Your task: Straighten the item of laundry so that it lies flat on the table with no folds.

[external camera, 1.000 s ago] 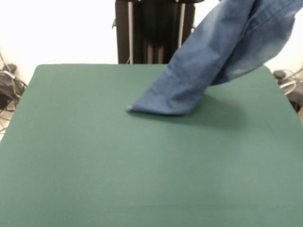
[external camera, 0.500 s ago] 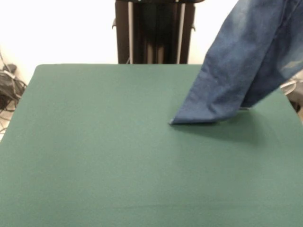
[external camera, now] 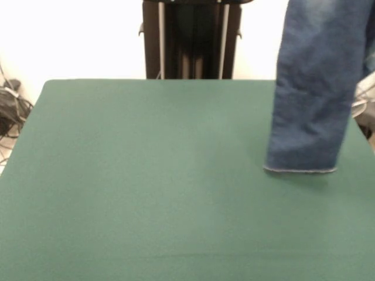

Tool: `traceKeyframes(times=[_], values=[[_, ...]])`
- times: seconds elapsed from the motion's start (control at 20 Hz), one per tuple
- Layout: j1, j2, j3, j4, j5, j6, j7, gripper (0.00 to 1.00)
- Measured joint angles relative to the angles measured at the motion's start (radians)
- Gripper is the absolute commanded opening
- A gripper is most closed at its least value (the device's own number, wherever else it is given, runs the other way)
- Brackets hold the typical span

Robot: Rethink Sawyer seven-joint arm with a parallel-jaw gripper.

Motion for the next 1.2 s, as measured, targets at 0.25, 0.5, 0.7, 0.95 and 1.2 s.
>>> traceKeyframes(times=[0.25, 0.5, 0.7, 0.95, 1.2], values=[[0.008, 0.091, 0.003, -0.187, 0.006, 0.12, 0.061, 0.0], [0.024, 0.178, 0.004, -0.359, 0.007, 0.222, 0.119, 0.0], [0.039, 0.249, 0.006, -0.495, 0.005, 0.248, 0.136, 0.0], [0.047, 0.299, 0.024, -0.576, 0.005, 0.248, 0.136, 0.0], [0.052, 0.326, 0.065, -0.617, 0.002, 0.249, 0.143, 0.0]])
